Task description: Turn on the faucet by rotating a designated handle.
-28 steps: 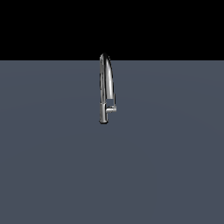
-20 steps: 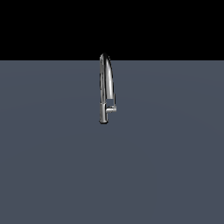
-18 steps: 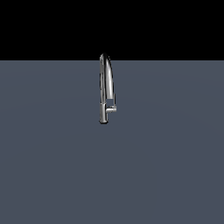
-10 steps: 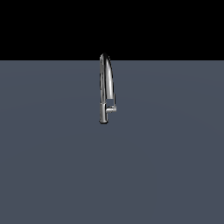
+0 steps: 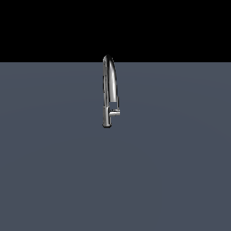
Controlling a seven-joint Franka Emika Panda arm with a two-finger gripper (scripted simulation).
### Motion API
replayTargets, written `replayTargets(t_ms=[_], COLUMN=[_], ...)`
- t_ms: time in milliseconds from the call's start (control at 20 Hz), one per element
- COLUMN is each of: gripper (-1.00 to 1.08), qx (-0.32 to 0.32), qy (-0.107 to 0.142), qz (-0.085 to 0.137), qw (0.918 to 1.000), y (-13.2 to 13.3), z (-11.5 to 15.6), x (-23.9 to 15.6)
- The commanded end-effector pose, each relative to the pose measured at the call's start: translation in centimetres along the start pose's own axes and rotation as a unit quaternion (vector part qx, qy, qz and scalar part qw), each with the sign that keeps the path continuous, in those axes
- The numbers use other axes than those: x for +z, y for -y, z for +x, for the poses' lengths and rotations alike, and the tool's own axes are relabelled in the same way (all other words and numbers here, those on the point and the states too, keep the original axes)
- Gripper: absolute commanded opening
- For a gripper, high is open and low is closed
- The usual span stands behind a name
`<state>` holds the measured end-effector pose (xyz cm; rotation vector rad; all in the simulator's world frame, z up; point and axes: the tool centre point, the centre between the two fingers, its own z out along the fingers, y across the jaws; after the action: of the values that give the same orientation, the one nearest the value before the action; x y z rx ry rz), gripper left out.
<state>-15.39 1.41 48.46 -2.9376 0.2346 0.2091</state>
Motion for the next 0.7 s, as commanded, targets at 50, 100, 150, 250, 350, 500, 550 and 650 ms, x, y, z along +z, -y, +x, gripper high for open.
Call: replayTargets(t_ms=[50,100,150,250,350,500,550,650], gripper=[-1.0,-1.0,-1.0,-1.0,-1.0,-1.0,-1.0,-1.0], qx=[0.021,0.027,0.033,0.045,0.057,0.075,0.081,0.093], qy=[0.024,0.031,0.039,0.053,0.067,0.088,0.096,0.11], qz=[0.019,0.024,0.029,0.04,0.051,0.067,0.073,0.084], qw=[0.9993,0.9989,0.9983,0.9968,0.9948,0.991,0.9894,0.986], y=[0.2,0.2,0.2,0.3,0.3,0.3,0.3,0.3], z=[2.1,2.7,3.3,4.5,5.7,7.5,8.1,9.2], x=[0.4,0.6,0.7,1.0,1.4,2.0,2.2,2.7])
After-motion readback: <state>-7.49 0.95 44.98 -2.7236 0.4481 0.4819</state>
